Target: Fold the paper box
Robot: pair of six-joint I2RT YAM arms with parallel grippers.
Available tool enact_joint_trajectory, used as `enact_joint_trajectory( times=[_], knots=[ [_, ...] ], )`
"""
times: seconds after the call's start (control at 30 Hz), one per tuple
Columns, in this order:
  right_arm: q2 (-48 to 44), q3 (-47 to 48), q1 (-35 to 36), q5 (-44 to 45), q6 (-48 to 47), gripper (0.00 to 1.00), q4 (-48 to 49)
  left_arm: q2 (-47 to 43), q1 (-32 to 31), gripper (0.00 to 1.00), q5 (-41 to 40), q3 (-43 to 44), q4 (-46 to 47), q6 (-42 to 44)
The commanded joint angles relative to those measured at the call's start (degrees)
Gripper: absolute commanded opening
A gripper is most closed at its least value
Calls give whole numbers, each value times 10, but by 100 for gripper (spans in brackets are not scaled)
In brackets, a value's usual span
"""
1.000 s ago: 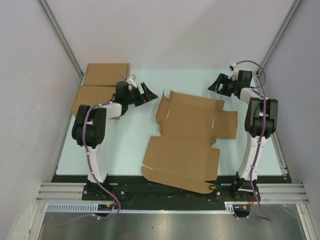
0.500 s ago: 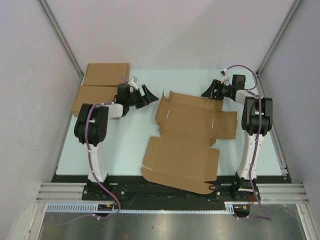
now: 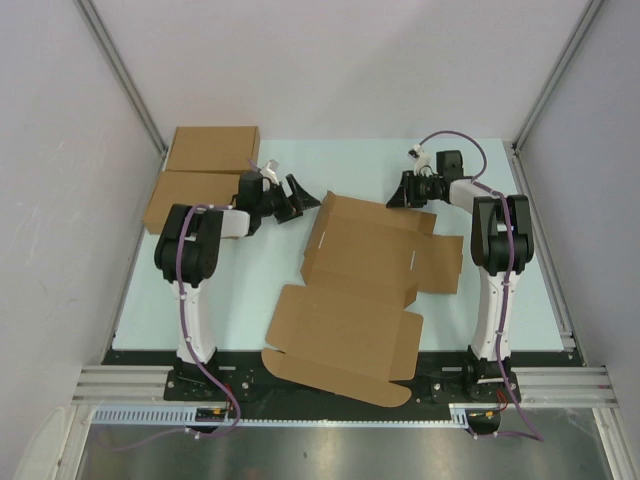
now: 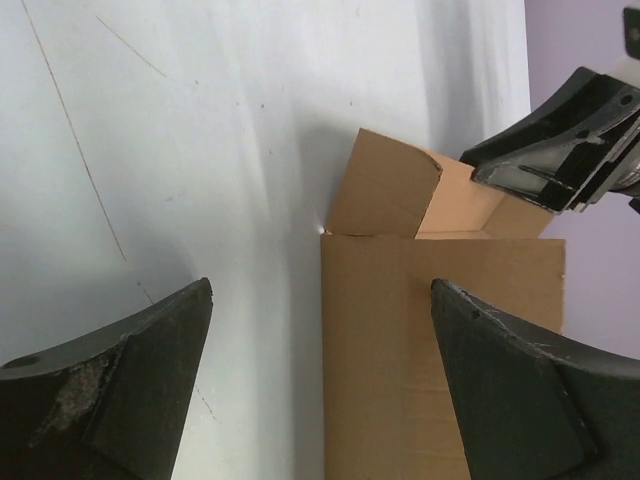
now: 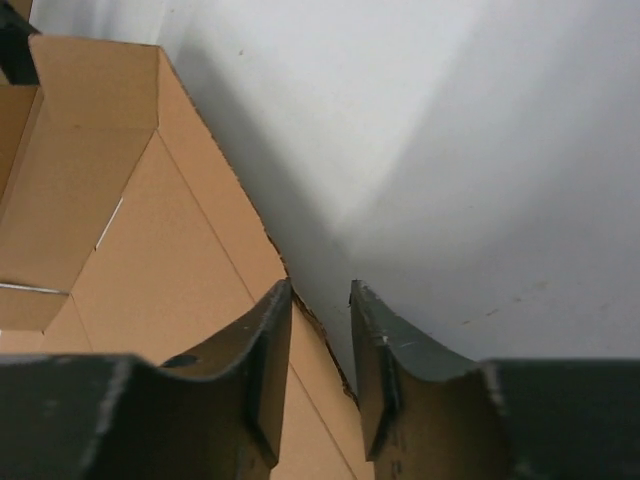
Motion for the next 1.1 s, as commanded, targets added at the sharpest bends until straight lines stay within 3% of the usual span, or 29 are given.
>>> enact_joint_trajectory(
  times=[0.0, 0.03, 0.23, 0.37, 0.67, 0.93, 1.07],
  knots=[
    [-35, -6, 8, 0, -26, 32, -17, 10, -8, 95, 25, 20, 23, -15],
    [-35, -5, 9, -7, -26, 33, -17, 12, -7, 95, 27, 19, 24, -17],
    [-22, 18, 21, -72, -19, 60, -26, 18, -8, 94, 32, 24, 14, -15],
    [1, 36, 38, -96, -25, 59, -47, 20, -7, 94, 29, 29, 2, -6],
    [10, 59, 98, -61, -77, 36, -102, 32, -7, 94, 34, 35, 0, -9],
    [-30, 53, 152, 27, -120, 0, -147, 39, -7, 94, 36, 29, 11, -20],
    [-53, 38, 165, 70, -109, 0, -149, 30, -7, 94, 37, 21, 20, -25]
  ],
)
